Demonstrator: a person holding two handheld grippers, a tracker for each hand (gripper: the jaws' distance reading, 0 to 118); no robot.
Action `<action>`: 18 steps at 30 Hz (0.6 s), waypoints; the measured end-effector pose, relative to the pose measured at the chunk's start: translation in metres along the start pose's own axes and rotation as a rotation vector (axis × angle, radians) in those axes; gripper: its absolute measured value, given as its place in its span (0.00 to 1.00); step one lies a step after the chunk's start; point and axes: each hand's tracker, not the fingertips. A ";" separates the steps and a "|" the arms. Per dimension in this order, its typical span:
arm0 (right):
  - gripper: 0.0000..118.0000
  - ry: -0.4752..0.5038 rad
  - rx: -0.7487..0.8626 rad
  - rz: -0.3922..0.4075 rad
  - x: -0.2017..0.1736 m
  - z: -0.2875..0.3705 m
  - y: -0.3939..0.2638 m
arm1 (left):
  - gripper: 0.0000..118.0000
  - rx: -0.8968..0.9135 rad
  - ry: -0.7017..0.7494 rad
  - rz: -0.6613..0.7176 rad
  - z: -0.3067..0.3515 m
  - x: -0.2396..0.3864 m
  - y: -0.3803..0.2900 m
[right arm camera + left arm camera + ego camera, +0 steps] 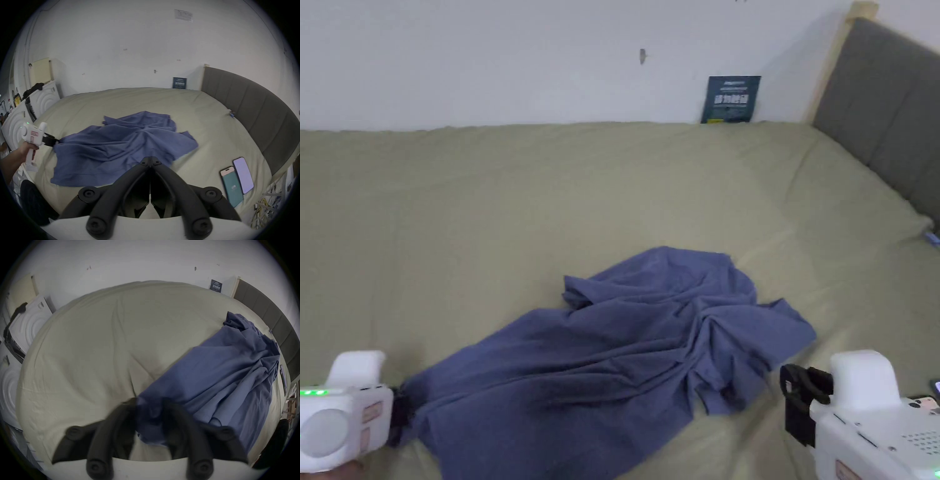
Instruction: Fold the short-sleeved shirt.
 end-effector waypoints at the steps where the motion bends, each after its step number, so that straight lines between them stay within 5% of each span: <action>1: 0.00 -0.016 -0.005 -0.006 0.010 -0.001 0.001 | 0.00 -0.010 0.011 0.047 0.000 0.002 0.001; 10: 0.04 -0.056 -0.196 -0.135 0.117 -0.126 0.023 | 0.00 0.165 -0.043 -0.009 0.056 0.033 0.026; 11: 0.19 -0.034 -0.202 -0.159 0.127 -0.146 0.025 | 0.00 0.170 -0.030 -0.017 0.056 0.035 0.027; 12: 0.61 -0.047 -0.218 -0.168 0.134 -0.166 0.028 | 0.00 0.173 -0.029 -0.026 0.062 0.040 0.031; 13: 0.92 -0.061 -0.251 -0.164 0.138 -0.183 0.031 | 0.00 0.174 -0.029 -0.025 0.064 0.041 0.032; 14: 1.00 -0.068 -0.273 -0.160 0.142 -0.199 0.033 | 0.00 0.175 -0.030 -0.025 0.064 0.042 0.034; 18: 1.00 -0.061 -0.286 -0.185 0.148 -0.234 0.041 | 0.00 0.173 -0.012 -0.027 0.060 0.039 0.038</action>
